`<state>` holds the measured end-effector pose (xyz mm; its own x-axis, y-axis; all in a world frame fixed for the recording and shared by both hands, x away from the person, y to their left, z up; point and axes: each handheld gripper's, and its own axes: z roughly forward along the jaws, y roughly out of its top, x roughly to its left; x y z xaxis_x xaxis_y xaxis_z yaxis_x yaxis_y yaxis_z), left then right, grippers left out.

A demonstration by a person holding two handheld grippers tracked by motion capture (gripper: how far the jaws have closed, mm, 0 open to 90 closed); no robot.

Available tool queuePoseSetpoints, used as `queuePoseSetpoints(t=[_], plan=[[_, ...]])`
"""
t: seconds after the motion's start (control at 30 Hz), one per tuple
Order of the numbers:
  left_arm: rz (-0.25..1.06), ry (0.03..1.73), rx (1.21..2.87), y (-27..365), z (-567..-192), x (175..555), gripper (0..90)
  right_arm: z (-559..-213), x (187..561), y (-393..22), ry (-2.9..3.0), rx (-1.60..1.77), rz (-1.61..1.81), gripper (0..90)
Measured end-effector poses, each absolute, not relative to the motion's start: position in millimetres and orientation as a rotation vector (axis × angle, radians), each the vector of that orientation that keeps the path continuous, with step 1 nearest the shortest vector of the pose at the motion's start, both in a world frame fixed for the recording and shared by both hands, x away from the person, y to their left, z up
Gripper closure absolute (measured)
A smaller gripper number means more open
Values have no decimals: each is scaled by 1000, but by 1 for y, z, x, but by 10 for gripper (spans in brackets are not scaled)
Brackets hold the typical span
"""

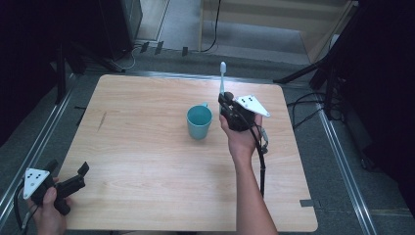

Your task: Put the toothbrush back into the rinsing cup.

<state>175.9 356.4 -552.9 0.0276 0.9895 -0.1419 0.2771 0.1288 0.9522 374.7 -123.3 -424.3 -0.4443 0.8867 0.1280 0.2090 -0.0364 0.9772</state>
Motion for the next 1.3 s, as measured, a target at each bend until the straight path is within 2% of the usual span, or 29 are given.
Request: queuePoseSetpoints(t=[0.63, 1.3], plan=[[921, 1433, 1317, 357, -553, 176, 0, -447, 383, -80, 1747, 1093, 1577, 791], [922, 1433, 1318, 357, -553, 176, 0, -486, 382, -73, 1909, 1148, 1406, 791]])
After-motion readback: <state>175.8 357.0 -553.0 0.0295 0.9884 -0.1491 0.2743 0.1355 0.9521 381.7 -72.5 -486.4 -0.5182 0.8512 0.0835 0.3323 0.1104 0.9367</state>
